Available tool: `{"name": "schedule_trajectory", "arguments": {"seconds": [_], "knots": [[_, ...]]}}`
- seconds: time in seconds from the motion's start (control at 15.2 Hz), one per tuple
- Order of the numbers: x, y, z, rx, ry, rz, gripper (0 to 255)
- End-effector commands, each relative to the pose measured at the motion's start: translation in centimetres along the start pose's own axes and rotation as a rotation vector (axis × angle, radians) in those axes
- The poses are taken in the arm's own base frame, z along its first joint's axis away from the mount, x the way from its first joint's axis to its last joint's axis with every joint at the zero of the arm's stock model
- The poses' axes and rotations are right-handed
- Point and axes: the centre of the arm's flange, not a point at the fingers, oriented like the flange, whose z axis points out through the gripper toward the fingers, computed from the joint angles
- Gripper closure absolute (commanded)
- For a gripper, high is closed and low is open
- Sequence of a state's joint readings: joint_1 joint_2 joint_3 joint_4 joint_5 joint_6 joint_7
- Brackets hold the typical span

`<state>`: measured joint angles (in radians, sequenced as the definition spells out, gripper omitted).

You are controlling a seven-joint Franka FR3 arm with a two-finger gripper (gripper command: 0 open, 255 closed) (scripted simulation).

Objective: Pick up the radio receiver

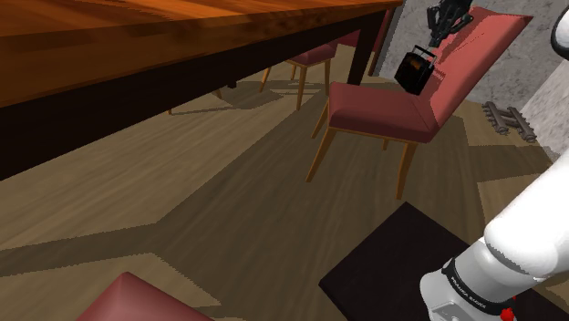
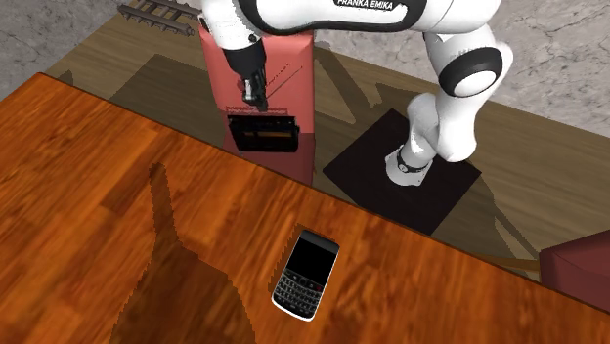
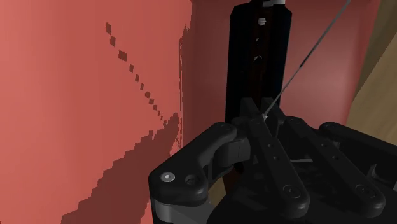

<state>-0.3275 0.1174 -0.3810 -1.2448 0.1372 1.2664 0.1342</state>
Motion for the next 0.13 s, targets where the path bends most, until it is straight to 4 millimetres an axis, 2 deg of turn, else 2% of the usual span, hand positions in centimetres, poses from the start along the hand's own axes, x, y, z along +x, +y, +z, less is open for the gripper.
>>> {"name": "schedule_trajectory", "arguments": {"seconds": [0.0, 0.07], "knots": [[-0.06, -0.10, -0.68, 0.000, 0.000, 0.000, 255], [-0.07, -0.10, -0.68, 0.000, 0.000, 0.000, 255]]}}
